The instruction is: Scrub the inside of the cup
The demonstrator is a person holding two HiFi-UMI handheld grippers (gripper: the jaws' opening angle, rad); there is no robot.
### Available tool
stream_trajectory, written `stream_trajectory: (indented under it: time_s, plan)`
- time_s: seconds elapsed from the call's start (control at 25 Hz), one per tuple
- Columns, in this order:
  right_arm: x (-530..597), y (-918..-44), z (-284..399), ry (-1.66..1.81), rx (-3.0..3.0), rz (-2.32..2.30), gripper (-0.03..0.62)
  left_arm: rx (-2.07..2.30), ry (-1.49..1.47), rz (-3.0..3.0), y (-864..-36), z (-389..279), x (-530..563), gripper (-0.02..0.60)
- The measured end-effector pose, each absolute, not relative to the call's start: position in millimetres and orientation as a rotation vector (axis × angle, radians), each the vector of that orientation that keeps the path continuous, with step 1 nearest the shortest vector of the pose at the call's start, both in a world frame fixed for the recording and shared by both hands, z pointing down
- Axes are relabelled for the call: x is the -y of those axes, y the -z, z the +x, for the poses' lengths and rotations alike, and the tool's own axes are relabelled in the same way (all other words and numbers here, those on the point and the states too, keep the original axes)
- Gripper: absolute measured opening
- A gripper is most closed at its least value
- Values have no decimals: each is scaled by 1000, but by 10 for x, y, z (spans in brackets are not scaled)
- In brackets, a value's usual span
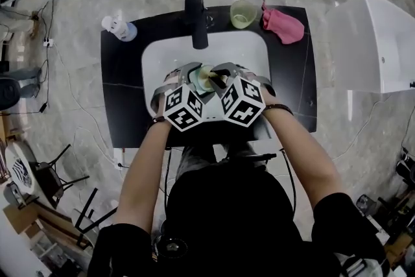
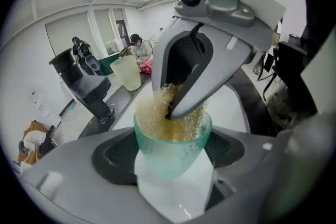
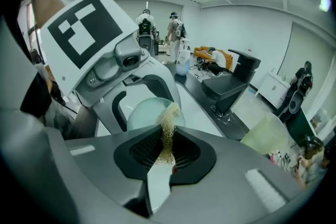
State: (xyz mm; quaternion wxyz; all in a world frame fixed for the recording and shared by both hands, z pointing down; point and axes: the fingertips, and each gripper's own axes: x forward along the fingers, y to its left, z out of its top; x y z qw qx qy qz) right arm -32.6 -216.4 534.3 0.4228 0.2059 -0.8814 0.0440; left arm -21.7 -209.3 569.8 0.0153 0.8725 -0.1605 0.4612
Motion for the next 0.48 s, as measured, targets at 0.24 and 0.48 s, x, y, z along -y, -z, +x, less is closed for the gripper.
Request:
stream_trajectory:
  time_s: [0.24, 0.48]
  plan:
    - [2076, -5386, -364, -255, 2226, 496, 41, 547, -1542, 2767, -5665, -242, 2095, 376]
    - [2012, -5283, -425, -516, 2278, 473, 41, 577, -1635, 2792, -5690, -239, 2088, 376]
